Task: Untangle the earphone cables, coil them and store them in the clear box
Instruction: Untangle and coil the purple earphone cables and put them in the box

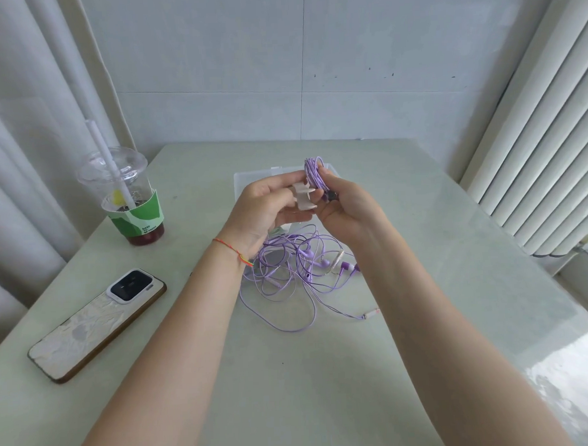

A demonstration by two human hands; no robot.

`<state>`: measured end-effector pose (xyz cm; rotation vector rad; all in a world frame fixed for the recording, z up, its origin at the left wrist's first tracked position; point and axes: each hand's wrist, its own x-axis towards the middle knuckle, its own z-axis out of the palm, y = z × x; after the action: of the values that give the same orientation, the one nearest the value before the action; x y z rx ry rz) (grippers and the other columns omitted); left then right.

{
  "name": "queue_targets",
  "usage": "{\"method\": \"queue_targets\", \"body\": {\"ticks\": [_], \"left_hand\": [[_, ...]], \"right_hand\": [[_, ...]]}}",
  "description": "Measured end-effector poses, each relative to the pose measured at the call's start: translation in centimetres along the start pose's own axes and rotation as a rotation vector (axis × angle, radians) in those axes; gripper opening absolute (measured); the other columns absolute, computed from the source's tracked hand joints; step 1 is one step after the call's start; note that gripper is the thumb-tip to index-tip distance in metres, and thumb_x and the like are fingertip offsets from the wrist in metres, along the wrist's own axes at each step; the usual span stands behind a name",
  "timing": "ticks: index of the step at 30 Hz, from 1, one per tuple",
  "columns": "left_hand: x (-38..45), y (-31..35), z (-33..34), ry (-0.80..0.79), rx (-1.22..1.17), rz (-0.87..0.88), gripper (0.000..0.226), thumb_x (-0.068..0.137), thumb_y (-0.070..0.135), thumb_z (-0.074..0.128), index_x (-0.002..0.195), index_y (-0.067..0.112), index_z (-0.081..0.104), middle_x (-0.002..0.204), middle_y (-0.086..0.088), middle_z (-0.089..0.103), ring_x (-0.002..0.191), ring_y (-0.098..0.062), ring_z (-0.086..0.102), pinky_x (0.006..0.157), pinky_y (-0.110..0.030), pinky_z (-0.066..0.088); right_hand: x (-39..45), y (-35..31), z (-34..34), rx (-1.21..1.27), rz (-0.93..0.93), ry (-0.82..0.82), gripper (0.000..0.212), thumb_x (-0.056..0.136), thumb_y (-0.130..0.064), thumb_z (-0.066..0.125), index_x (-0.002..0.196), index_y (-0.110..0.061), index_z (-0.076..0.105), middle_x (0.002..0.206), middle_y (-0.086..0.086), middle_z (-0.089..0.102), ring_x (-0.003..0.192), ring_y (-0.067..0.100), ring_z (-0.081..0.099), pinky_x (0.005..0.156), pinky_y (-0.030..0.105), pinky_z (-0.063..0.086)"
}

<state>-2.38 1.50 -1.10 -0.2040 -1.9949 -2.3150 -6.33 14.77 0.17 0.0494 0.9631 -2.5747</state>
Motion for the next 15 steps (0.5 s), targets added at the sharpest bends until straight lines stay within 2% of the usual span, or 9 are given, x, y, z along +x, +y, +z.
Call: {"method": "queue_targets", "body": {"ticks": [2,4,6,8,10,13,15], "left_hand": [[0.07,-0.37,-0.42,-0.054,0.01,0.006,0.035,0.086,0.005,0.063,0.12,0.011,0.065,0.105,-0.011,0.072,0.093,-0.026,0.07,0.086,-0.039,0.057],[0.12,-0.62,-0.45,-0.022,0.005,0.012,0.04,0.086,0.01,0.069,0.125,0.005,0.06,0.107,-0.012,0.072,0.092,-0.03,0.071,0.082,-0.037,0.057],[0.09,-0.48,-0.3,0.035,0.015,0.021,0.031,0.084,0.019,0.068,0.114,0.009,0.066,0.097,-0.005,0.075,0.075,-0.026,0.07,0.07,-0.032,0.058],[-0.02,-0.32,-0.2,0.07,0.086,0.016,0.02,0.084,0.027,0.066,0.102,0.019,0.07,0.086,0.003,0.075,0.058,-0.019,0.062,0.055,-0.027,0.053],[-0.07,-0.3,-0.2,0.093,0.169,0.034,0.013,0.085,0.033,0.067,0.094,0.025,0.072,0.078,0.009,0.074,0.054,-0.015,0.052,0.047,-0.021,0.043],[-0.06,-0.33,-0.16,0.131,0.262,0.042,0.02,0.09,0.035,0.063,0.08,0.021,0.072,0.058,0.013,0.065,0.046,-0.004,0.043,0.045,-0.014,0.032],[-0.01,-0.45,-0.28,0.144,0.292,0.028,0.026,0.092,0.037,0.061,0.076,0.02,0.072,0.061,0.009,0.064,0.048,-0.001,0.047,0.048,-0.013,0.033]], "right_hand": [[0.1,-0.11,-0.13,0.011,0.001,-0.012,0.013,0.096,-0.002,0.053,0.089,0.002,0.063,0.08,0.01,0.062,0.067,0.016,0.055,0.053,0.016,0.048],[0.18,-0.13,-0.22,0.017,-0.001,-0.007,0.012,0.095,-0.002,0.054,0.09,0.002,0.064,0.079,0.01,0.064,0.065,0.016,0.057,0.056,0.017,0.049],[0.16,-0.12,-0.2,0.022,-0.001,-0.003,0.012,0.095,-0.002,0.054,0.089,0.001,0.064,0.078,0.009,0.063,0.06,0.014,0.058,0.052,0.015,0.048],[0.14,-0.14,-0.17,0.024,0.0,-0.006,0.013,0.096,-0.002,0.053,0.088,0.001,0.063,0.076,0.009,0.062,0.056,0.012,0.058,0.049,0.015,0.047],[0.11,-0.18,-0.13,0.029,0.003,-0.004,0.012,0.096,-0.002,0.053,0.089,0.001,0.062,0.077,0.01,0.061,0.054,0.013,0.057,0.047,0.015,0.047],[0.03,-0.29,0.0,0.028,-0.002,0.017,0.011,0.095,-0.002,0.054,0.088,0.001,0.062,0.078,0.01,0.06,0.052,0.012,0.058,0.047,0.014,0.048],[0.04,-0.5,-0.04,0.031,-0.011,0.028,0.011,0.095,-0.001,0.054,0.088,0.0,0.063,0.078,0.009,0.059,0.052,0.012,0.057,0.047,0.013,0.048]]}}
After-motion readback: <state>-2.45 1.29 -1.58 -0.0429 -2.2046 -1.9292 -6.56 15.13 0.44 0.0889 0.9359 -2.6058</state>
